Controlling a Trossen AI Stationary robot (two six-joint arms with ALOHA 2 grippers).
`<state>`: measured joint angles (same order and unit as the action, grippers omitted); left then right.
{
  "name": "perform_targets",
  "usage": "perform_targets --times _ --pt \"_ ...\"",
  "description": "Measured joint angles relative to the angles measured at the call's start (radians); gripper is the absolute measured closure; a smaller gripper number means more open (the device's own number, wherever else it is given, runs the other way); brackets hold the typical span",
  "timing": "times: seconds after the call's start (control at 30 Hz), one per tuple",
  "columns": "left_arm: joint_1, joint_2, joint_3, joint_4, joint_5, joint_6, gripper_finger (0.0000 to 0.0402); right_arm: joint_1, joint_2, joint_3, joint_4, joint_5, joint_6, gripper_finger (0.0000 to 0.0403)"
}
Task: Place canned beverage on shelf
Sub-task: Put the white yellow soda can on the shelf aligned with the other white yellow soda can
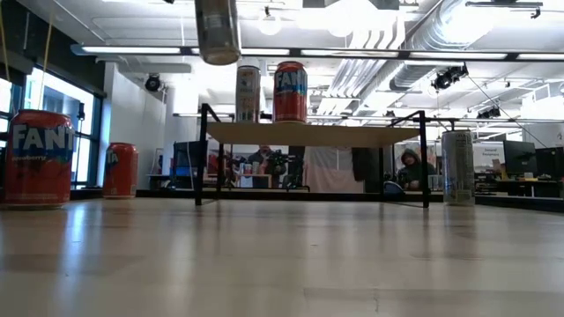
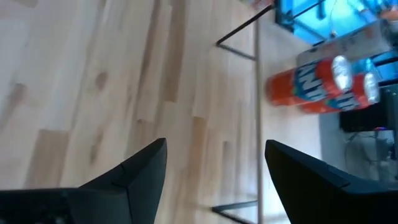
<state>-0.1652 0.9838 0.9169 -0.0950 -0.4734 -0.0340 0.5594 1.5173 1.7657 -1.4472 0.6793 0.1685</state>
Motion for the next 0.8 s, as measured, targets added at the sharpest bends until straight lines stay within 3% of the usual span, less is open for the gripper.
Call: perform_targets --times 0.23,0.37,0.57,0.8 --pt "0.231 -0.012 0.0 -0.016 0.228 0.109 0.0155 -0.119 -0.001 0.0 0.182 -0.004 -0.245 0.0147" --pt "0.352 -0.004 0.042 -0.059 0.357 0.086 0.0155 -0.206 -0.001 0.0 0.291 -0.007 -0.404 0.0147" --pt "0.491 0.025 0.186 -0.214 0.392 0.141 0.0155 -0.371 -0.001 0.0 0.402 -0.089 -0.525 0.0147" --pt "0.624 0.102 0.189 -0.244 0.545 0.116 0.0156 -0.49 -0.001 0.0 0.42 -0.203 -0.544 0.0147"
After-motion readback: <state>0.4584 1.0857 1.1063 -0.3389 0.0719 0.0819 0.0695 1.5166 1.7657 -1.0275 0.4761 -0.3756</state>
